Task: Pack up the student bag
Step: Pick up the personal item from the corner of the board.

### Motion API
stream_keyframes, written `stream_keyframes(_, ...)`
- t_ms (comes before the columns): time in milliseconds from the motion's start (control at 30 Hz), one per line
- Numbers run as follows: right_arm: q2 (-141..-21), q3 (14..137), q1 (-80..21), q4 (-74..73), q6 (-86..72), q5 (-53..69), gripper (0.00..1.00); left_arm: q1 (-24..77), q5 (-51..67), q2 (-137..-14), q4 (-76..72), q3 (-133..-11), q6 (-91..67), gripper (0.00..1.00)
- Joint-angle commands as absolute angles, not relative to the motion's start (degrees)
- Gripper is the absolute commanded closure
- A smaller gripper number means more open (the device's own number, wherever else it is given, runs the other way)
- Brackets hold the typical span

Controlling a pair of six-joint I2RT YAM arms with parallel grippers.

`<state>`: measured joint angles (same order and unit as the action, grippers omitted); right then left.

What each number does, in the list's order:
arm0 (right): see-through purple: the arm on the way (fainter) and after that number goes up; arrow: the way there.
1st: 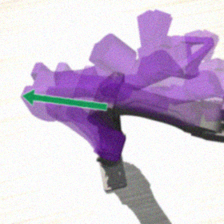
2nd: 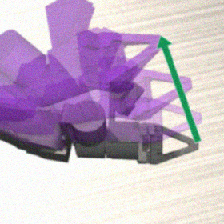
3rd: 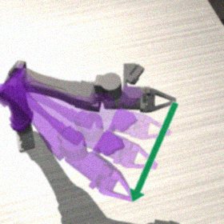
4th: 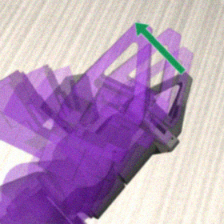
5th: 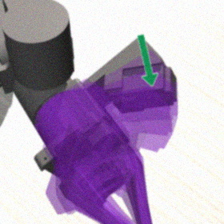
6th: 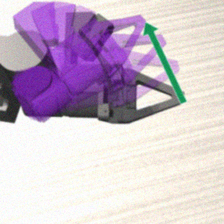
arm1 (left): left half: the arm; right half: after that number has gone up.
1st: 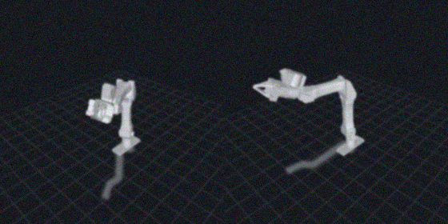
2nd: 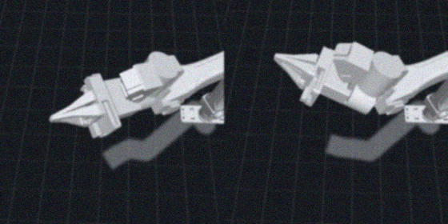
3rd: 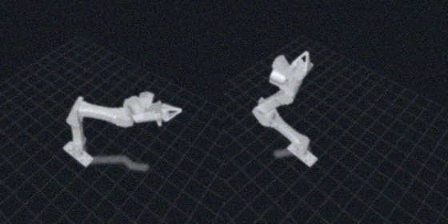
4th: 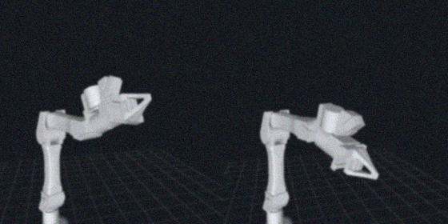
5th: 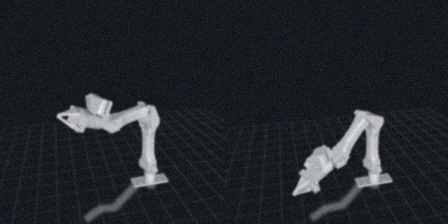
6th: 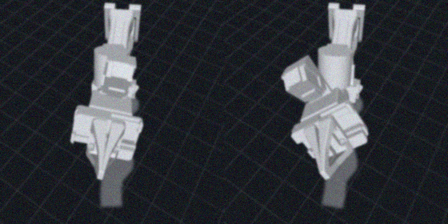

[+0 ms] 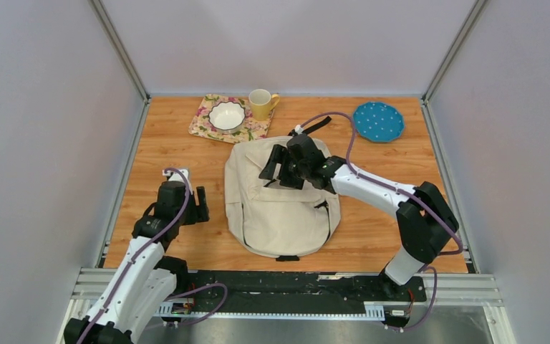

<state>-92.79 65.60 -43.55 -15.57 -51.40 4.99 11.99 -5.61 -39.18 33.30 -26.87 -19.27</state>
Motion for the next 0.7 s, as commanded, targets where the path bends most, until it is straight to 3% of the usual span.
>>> stream_keyframes(0, -95.5, 70.2, -45.5, -13.9, -52.4, 4.3, 0.20, 9.4, -6.4, -37.6, 34.5, -26.5, -16.8, 0.18)
stream_keyframes(300, -102.8, 79.4, -47.8, -14.8, -51.1, 5.5, 0.20, 9.2, -8.0, -36.8, 33.8, -25.5, -17.0, 0.18)
stream_keyframes(667, -109.0, 89.6, -49.0, -24.4, -42.5, -2.3, 0.19, 9.1, -8.0, -36.7, 33.4, -25.1, -17.0, 0.17)
